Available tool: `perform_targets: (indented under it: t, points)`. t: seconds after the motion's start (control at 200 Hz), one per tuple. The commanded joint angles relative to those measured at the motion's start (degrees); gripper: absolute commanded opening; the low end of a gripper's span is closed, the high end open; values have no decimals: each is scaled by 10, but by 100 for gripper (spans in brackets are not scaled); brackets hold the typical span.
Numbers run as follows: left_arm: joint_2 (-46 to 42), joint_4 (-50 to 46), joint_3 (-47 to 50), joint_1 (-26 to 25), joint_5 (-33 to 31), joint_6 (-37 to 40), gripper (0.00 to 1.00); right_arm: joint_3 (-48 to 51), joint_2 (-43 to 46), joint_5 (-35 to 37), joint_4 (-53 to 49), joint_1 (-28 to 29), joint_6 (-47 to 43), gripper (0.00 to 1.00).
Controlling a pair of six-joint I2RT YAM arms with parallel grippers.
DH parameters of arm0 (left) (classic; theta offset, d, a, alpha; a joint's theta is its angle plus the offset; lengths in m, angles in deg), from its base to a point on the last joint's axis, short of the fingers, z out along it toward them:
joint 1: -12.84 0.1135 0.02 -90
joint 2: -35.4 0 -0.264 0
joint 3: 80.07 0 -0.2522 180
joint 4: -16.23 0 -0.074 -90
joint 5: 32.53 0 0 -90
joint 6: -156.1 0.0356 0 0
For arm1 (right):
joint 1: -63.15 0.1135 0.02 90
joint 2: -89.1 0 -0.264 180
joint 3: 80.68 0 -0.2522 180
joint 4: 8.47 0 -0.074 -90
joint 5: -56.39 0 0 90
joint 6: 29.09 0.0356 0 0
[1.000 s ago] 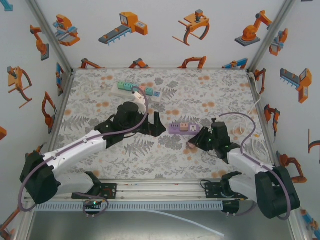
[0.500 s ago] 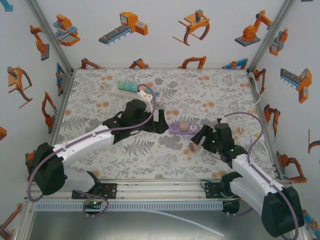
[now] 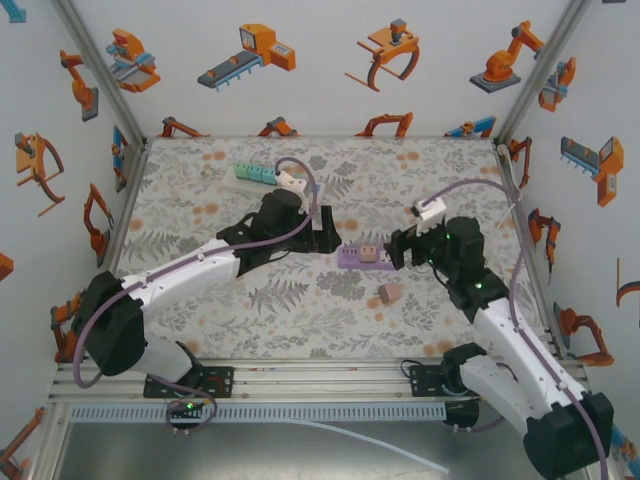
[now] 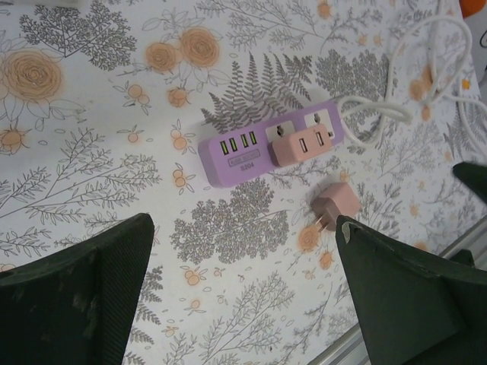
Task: Pull the plug off the socket
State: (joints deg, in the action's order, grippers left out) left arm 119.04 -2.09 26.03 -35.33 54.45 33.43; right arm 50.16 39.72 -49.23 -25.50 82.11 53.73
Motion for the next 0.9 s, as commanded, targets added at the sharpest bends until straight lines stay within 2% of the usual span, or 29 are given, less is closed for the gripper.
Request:
perform_targets:
  t: [0.0, 0.07, 0.105, 0.175, 0.255, 0.355, 0.571, 0.786, 0.891]
  points:
    - [23, -15, -26, 11, -15, -34, 97, -64, -72, -113, -74, 4, -326, 77]
    - [49, -47, -49, 15, -41, -62, 97, -122, -140, -133, -181, 4, -429, 75]
    - [64, -63, -61, 17, -49, -76, 97, -153, -172, -140, -229, 5, -471, 71]
    - [93, -75, -80, 23, -41, -97, 97, -197, -236, -144, -260, 8, -490, 68]
    - [121, -42, -83, 29, 1, -116, 99, -235, -297, -197, -284, 9, -524, 67]
    - [156, -19, -97, 32, 33, -149, 100, -271, -360, -253, -283, 9, -534, 63]
    - [229, 21, -118, 32, 81, -198, 94, -284, -430, -302, -263, 10, -539, 59]
    - [268, 31, -122, 32, 86, -212, 84, -264, -454, -272, -266, 16, -567, 50]
    - [290, 9, -139, 31, 105, -194, 77, -256, -462, -261, -266, 17, -573, 46]
